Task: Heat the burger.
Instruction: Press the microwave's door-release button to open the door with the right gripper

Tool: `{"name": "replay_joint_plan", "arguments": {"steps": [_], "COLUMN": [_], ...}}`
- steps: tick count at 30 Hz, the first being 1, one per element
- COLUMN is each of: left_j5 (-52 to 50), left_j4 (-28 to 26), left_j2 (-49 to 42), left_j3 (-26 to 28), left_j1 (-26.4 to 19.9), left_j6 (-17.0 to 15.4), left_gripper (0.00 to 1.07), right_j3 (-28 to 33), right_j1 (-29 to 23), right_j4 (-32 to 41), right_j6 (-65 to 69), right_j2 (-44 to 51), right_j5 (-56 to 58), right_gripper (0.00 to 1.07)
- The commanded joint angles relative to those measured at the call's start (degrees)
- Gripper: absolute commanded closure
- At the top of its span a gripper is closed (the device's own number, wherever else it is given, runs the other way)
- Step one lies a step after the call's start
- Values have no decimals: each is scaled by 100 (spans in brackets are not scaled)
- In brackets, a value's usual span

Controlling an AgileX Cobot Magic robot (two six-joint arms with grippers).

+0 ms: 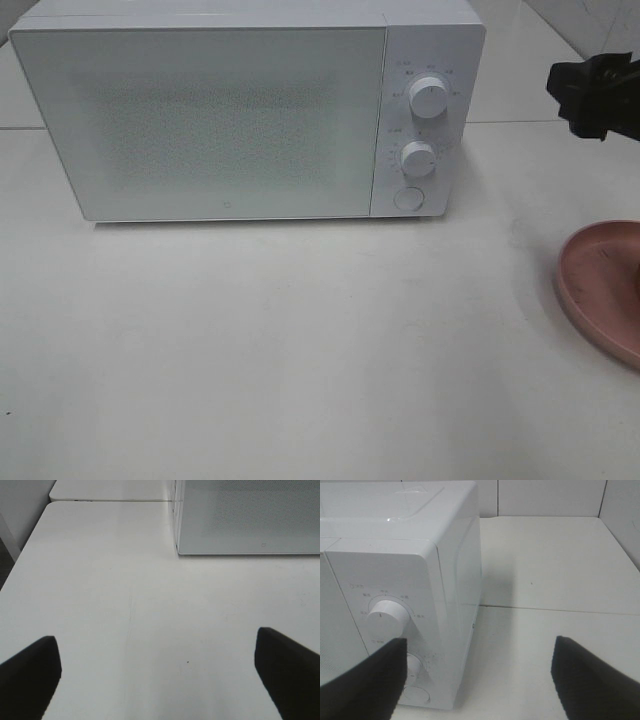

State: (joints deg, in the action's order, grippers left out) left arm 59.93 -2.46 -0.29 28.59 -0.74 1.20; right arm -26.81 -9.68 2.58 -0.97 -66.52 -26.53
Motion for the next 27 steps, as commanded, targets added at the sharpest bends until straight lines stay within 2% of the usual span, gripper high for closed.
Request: {"name": "replay_joint_plan", "arguments": {"steps": [1,8,23,27], "left_j5": [-34,-34,-34,-34], "left_j4": [11,11,11,11], "left_j2": [-120,-120,-120,-120], "left_j3": [-11,-11,-11,-11], "left_j1": [23,23,23,23], "left_j6": [-6,-6,-6,-6], "left_gripper": [1,1,1,1], "right_j3": [155,390,390,390], "right_j1": [-269,-1112,-2343,-2853], "right_j4": [550,1948,3340,3839], "right_j6": [-556,-1381,-1513,-1702], "right_j2": [-206,-728,-1799,-2091], "right_j5": [-670,-1914,-3065,-3352], "right_gripper": [31,31,31,31]}}
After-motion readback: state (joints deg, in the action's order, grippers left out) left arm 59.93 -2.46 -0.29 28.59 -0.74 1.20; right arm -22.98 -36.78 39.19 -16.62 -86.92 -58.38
